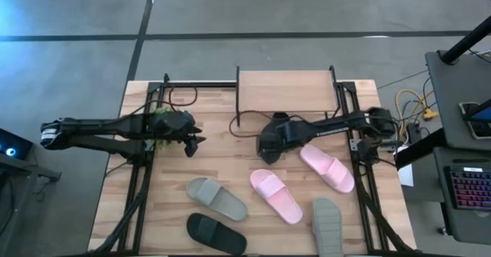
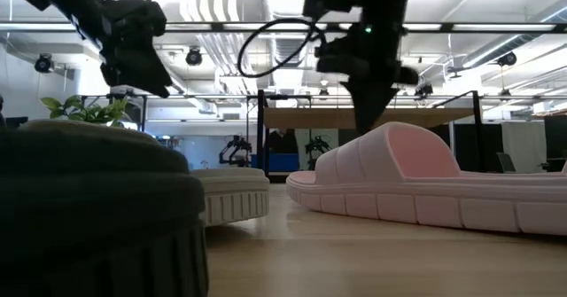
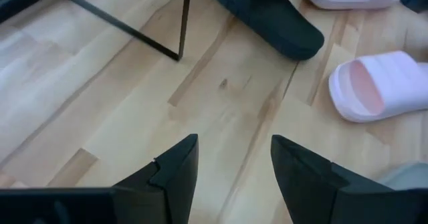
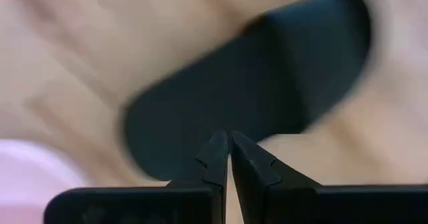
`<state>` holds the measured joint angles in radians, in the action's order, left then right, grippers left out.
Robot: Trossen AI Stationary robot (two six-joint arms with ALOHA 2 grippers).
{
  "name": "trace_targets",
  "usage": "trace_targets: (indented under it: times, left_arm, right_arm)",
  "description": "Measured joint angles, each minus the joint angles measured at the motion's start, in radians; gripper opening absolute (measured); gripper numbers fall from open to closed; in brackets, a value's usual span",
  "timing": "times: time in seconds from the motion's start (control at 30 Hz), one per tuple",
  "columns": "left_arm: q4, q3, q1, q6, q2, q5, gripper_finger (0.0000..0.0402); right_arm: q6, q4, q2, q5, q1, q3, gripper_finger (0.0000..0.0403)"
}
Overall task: Pick and place slides into the shelf
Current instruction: Move the top black slipper under the shelf
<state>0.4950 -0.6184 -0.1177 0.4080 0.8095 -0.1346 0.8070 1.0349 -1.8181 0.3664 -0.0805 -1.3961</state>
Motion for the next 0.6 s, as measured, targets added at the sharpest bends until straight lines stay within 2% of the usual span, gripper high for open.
trace_targets:
  times: [0.07, 0.13, 0.33, 0.43, 0.6]
  left_arm:
    - [0.004, 0.007, 0.0, -0.028, -0.005, -0.001, 0.0173]
    - [-0.006, 0.005, 0.0, -0.073, 0.0, -0.002, 0.0173]
    - [-0.039, 0.008, 0.001, -0.184, 0.017, -0.004, 0.0173]
    - [-0.103, 0.009, 0.0, -0.212, 0.04, -0.017, 0.0173]
    - [-0.188, 0.023, 0.0, -0.216, 0.087, -0.054, 0.0173]
  right_arm:
    - [0.005, 0.007, -0.001, 0.092, -0.045, -0.019, 0.0013]
    - [0.005, 0.006, 0.002, 0.132, -0.085, -0.032, 0.0013]
    - [0.09, 0.031, 0.016, 0.106, -0.154, -0.04, 0.0023]
    - [0.156, 0.083, 0.016, 0.081, -0.171, -0.04, 0.0057]
    - [0.184, 0.14, 0.016, 0.083, -0.182, -0.04, 0.014]
